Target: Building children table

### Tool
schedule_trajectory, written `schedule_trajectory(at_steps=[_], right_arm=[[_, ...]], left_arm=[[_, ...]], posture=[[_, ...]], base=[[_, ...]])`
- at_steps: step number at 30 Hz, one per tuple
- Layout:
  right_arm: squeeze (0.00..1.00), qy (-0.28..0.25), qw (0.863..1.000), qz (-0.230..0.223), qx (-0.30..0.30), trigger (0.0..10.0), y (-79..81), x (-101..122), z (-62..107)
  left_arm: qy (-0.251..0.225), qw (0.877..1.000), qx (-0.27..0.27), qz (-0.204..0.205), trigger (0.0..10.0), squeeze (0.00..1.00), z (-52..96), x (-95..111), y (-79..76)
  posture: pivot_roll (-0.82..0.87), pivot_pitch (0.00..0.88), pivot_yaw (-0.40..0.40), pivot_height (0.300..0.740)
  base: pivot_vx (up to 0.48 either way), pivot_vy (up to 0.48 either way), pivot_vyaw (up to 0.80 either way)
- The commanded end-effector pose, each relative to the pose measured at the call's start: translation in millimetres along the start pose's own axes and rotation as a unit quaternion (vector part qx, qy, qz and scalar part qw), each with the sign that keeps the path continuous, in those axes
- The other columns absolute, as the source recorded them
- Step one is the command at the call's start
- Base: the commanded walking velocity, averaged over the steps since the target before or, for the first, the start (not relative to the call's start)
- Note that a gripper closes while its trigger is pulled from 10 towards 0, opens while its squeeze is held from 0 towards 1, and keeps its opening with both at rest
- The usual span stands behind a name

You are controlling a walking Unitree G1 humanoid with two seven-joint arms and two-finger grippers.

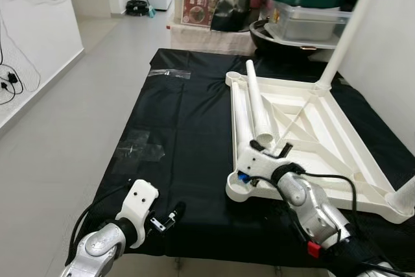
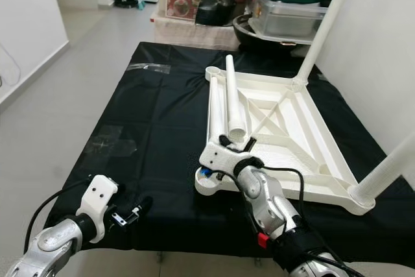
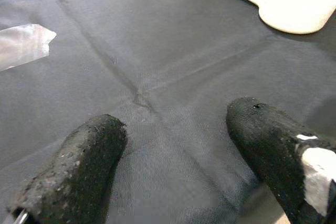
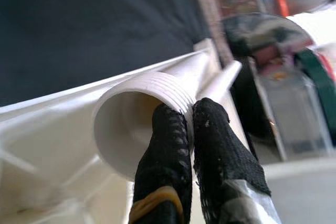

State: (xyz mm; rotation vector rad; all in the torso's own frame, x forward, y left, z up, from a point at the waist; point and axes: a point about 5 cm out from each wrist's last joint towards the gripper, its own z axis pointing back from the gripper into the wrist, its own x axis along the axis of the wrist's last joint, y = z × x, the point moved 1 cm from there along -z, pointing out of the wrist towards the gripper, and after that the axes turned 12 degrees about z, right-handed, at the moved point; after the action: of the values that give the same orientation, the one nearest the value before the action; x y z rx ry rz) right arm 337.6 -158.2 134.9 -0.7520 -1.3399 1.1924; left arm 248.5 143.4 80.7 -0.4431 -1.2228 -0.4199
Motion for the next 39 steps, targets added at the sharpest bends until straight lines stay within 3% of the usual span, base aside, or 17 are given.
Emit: schedule_trajectory(at_steps=[1,5,6,7,8,13,16,18,26,27,29,33,34,35,37,38,39], right_arm=[[0.00,0.004,1.000,-0.021,-0.015,0.0,-1.8,-0.8,0.2],[0.00,-0.011,0.997,-0.049,-0.060,0.0,-15.2,4.5,-0.9],[0.00,-0.038,0.990,-0.088,-0.108,0.0,-31.1,11.8,-0.2],[0.00,-0.038,0.990,-0.088,-0.108,0.0,-31.1,11.8,-0.2],[0.00,-0.070,0.977,-0.137,-0.147,0.0,-47.7,16.6,2.3],[0.00,-0.082,0.971,-0.158,-0.162,0.0,-54.6,17.5,3.8],[0.00,-0.130,0.935,-0.252,-0.213,0.0,-86.2,16.2,10.2],[0.00,-0.138,0.925,-0.272,-0.225,0.0,-93.1,14.4,11.8],[0.00,-0.147,0.900,-0.331,-0.242,0.0,-103.0,5.8,14.9],[0.00,-0.149,0.893,-0.349,-0.241,0.0,-103.7,4.4,15.2],[0.00,-0.161,0.879,-0.387,-0.228,0.0,-104.0,3.7,15.7],[0.00,-0.165,0.875,-0.395,-0.225,0.0,-104.0,3.6,15.8],[0.00,-0.217,0.834,-0.494,-0.119,0.0,-86.0,18.0,14.3],[0.00,-0.217,0.834,-0.494,-0.119,0.0,-86.0,18.0,14.3],[0.00,-0.275,0.762,-0.586,0.002,0.0,-65.0,36.0,19.0],[0.00,-0.275,0.762,-0.586,0.002,0.0,-65.0,36.0,19.0],[0.00,-0.290,0.739,-0.607,0.036,0.0,-58.8,41.0,21.9]], left_arm=[[0.007,1.000,0.001,-0.002,10.0,0.00,-1.2,-3.7,-1.1],[0.005,1.000,0.002,-0.002,10.0,0.00,-1.8,-2.5,-0.5],[0.002,1.000,0.005,-0.001,10.0,0.00,-1.6,-1.4,0.6],[0.002,1.000,0.005,-0.001,10.0,0.00,-1.6,-1.4,0.6],[-0.009,1.000,0.006,0.013,10.0,0.00,-0.5,2.2,2.2],[-0.015,1.000,0.006,0.022,10.0,0.00,0.1,4.3,2.8],[-0.074,0.994,-0.004,0.086,10.0,0.00,3.1,25.7,5.0],[-0.094,0.990,-0.006,0.105,10.0,0.00,4.1,33.1,6.3],[-0.152,0.975,-0.010,0.160,10.0,0.00,6.2,54.7,11.4],[-0.164,0.971,-0.014,0.175,10.0,0.00,6.8,58.5,11.9],[-0.212,0.946,-0.028,0.242,10.0,0.00,9.6,73.2,14.4],[-0.224,0.939,-0.033,0.260,10.0,0.00,10.6,77.0,15.0],[-0.300,0.886,-0.072,0.347,10.0,0.00,18.6,102.0,20.8],[-0.300,0.886,-0.072,0.347,10.0,0.00,18.6,102.0,20.8],[-0.338,0.847,-0.110,0.396,10.0,0.00,24.8,114.7,21.8],[-0.338,0.847,-0.110,0.396,10.0,0.00,24.8,114.7,21.8],[-0.343,0.838,-0.120,0.406,10.0,0.00,26.2,116.2,20.9]], posture=[[0.04,0.000,-0.107,0.740],[0.04,0.000,-0.104,0.740],[0.04,0.000,-0.103,0.740],[0.04,0.000,-0.103,0.740],[0.04,0.000,-0.103,0.740],[0.04,0.000,-0.103,0.740],[0.05,0.000,-0.102,0.740],[0.05,0.000,-0.099,0.740],[0.05,0.000,-0.094,0.740],[0.04,0.000,-0.093,0.740],[0.04,0.000,-0.092,0.740],[0.04,0.000,-0.092,0.740],[0.04,0.000,-0.093,0.740],[0.04,0.000,-0.093,0.740],[0.04,0.000,-0.094,0.740],[0.04,0.000,-0.094,0.740],[0.05,0.000,-0.094,0.740]], base=[[0.000,0.000,0.00],[0.000,0.000,0.00],[0.000,0.000,0.00],[0.000,0.000,0.00],[0.000,0.000,0.00],[0.000,0.000,0.00],[0.000,0.000,0.00],[0.000,0.000,0.00],[0.000,0.000,0.00],[0.000,0.000,0.00],[0.000,0.000,0.00],[0.000,0.000,0.00],[0.000,0.000,0.00],[0.000,0.000,0.00],[0.000,0.000,0.00],[0.000,0.000,0.00],[0.000,0.000,0.00]])
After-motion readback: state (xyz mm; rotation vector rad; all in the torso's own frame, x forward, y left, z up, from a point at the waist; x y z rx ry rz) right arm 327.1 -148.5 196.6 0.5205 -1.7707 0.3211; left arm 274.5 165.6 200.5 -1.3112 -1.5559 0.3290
